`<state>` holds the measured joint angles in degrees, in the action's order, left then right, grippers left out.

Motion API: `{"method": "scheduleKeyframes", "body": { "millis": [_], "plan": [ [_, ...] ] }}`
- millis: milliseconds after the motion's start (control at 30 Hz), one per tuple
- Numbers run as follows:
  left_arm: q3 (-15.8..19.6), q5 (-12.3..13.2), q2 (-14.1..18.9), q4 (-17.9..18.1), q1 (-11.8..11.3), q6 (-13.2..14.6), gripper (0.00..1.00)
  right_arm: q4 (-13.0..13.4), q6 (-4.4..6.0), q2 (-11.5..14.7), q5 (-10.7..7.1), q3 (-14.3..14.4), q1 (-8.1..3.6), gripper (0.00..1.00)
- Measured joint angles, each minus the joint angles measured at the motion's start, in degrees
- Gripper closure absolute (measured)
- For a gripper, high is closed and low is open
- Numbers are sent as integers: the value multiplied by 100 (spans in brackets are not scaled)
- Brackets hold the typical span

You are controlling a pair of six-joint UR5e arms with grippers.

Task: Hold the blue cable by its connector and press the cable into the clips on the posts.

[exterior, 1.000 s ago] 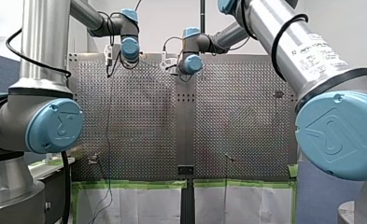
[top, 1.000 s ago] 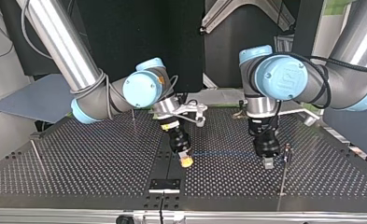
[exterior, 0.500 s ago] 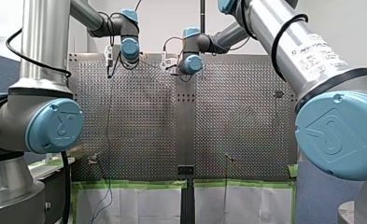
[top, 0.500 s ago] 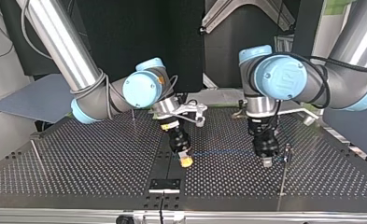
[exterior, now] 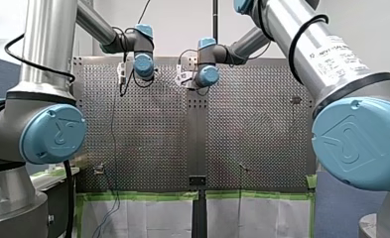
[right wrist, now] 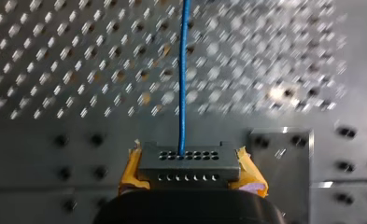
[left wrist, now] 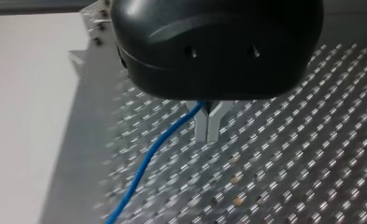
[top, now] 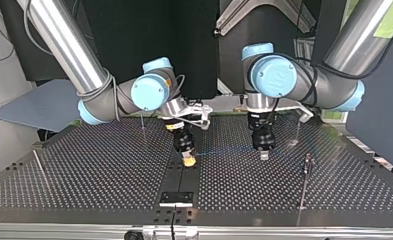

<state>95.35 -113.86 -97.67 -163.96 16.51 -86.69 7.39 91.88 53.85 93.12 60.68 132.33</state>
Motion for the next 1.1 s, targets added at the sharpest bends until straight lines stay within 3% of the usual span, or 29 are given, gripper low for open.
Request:
{"method": "scheduleKeyframes", "body": {
  "millis": [133, 300, 400, 600, 800, 900, 967, 1100],
  "plan": [
    [13, -182, -204, 174, 196, -2, 100, 34, -44, 69, 219, 228, -20, 100],
    [73, -467, -494, 403, 484, -50, 100, 123, -185, 104, 505, 517, -9, 100],
    [197, -648, -675, 571, 665, -68, 100, 267, -195, 121, 596, 698, -40, 100],
    [498, -852, -923, 897, 994, -59, 100, 610, -203, 129, 624, 1054, -112, 100],
    [827, -860, -956, 1227, 1146, -30, 100, 977, -468, 125, 628, 1422, -163, 100],
    [986, -867, -956, 1381, 1176, -25, 100, 1157, -530, 126, 630, 1601, -168, 100],
    [1092, -867, -959, 1464, 1185, -24, 100, 1263, -510, 126, 630, 1709, -175, 100],
    [1223, -858, -963, 1564, 1189, -23, 100, 1516, -364, 126, 606, 1961, -196, 100]
  ]
}}
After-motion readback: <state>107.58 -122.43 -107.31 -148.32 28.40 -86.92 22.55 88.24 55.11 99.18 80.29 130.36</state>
